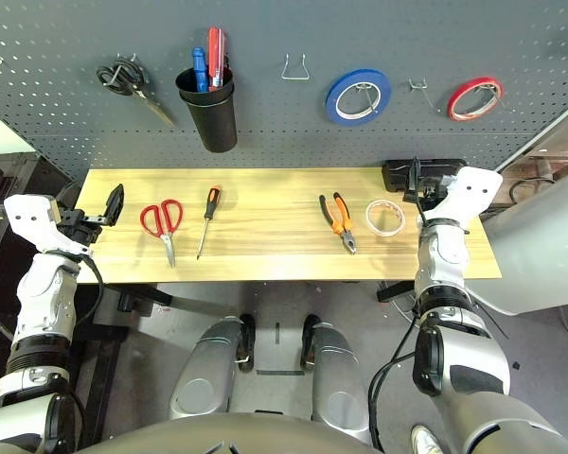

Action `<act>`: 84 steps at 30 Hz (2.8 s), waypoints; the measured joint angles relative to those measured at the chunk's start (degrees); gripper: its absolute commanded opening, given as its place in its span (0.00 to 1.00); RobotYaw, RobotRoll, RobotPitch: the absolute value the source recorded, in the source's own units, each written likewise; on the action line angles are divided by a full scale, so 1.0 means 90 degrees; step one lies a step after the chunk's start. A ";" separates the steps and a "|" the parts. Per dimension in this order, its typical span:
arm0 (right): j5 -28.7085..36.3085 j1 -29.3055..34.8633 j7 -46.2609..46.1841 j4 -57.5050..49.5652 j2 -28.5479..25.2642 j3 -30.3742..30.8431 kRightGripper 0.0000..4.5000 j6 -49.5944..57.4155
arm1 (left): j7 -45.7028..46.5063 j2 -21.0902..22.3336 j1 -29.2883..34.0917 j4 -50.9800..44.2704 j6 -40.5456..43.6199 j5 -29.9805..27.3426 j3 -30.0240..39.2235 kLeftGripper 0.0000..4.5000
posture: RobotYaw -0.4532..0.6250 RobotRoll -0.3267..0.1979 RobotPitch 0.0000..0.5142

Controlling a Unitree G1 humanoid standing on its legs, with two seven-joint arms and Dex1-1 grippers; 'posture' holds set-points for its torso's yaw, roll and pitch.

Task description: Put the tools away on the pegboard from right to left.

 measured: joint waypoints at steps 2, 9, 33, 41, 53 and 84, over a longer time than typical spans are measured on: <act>-0.0001 -0.0001 0.0001 0.0006 -0.0002 0.0000 1.00 0.0000 | 0.0000 -0.0008 -0.0001 -0.0033 0.0003 0.0001 -0.0001 1.00 | 0.62 0.62 0.34; -0.0089 0.0006 -0.0026 -0.0007 -0.0136 0.0088 1.00 0.0282 | -0.0078 -0.0129 -0.0004 -0.0088 0.0106 0.0004 -0.0101 1.00 | 0.59 0.62 0.39; -0.0919 0.0389 0.3350 -0.1844 -0.2454 0.1813 1.00 0.4342 | -0.1949 0.0442 0.0605 -0.2760 0.2820 0.0383 -0.2591 1.00 | 0.48 0.62 0.65; -0.1600 -0.0259 0.4377 -0.1091 -0.2711 0.2601 1.00 0.4095 | -0.2176 0.0449 0.0513 -0.2908 0.2822 0.0512 -0.2834 1.00 | 0.49 0.62 0.71; -0.2571 -0.1491 0.4670 0.0775 -0.2201 0.3428 1.00 0.3622 | -0.2203 0.0480 0.0562 -0.3390 0.3012 0.0534 -0.2891 1.00 | 0.53 0.62 0.79; -0.3347 -0.1500 0.3637 0.1451 -0.2043 0.3738 0.01 0.3042 | -0.2041 0.0557 0.0746 -0.4019 0.3408 0.0564 -0.2794 1.00 | 0.58 0.62 0.71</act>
